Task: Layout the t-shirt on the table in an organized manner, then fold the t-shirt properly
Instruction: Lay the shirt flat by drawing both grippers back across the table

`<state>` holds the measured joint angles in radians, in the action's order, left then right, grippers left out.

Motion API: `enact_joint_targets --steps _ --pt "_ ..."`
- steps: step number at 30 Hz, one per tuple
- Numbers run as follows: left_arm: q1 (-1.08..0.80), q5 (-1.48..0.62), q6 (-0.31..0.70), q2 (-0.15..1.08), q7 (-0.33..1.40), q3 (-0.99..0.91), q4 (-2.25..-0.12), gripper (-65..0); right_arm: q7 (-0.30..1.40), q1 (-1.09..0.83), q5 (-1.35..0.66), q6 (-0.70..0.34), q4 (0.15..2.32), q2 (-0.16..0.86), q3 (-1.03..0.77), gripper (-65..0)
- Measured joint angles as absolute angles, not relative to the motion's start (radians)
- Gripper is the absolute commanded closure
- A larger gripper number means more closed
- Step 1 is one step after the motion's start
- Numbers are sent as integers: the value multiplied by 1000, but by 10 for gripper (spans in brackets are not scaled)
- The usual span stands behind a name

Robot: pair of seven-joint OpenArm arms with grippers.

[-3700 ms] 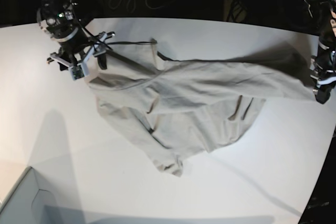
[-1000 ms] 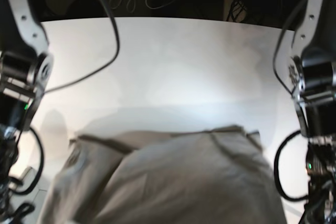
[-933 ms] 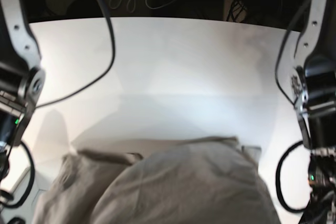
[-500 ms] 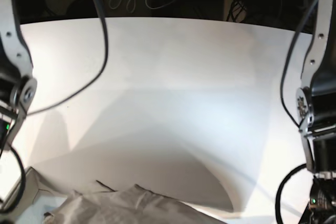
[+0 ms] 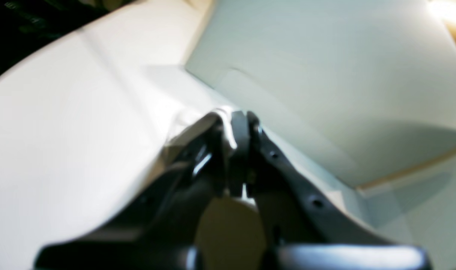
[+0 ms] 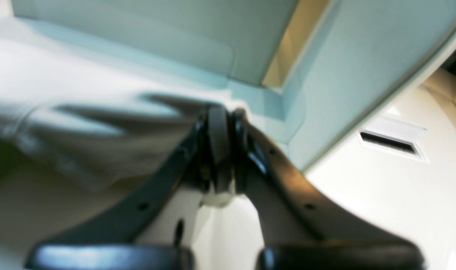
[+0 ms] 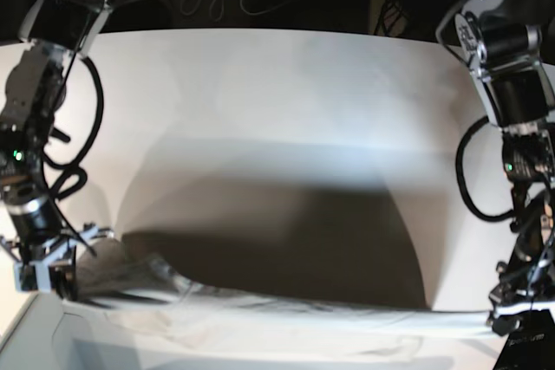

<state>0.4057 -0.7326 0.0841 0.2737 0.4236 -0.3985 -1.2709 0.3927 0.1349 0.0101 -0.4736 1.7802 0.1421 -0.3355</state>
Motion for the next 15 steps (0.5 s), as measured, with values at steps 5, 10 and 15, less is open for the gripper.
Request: enact_joint_targets --steps 5,10,15 --pt "161 -725 71 259 445 -494 -1341 0 351 -98 18 -474 1842 63 -360 0" --pt "-20 -735 80 249 436 -591 -1459 0 165 -314 14 -475 1851 41 -359 0" --pt "-138 -734 81 232 430 -640 -1495 0 51 -452 13 -473 1832 17 -359 0"
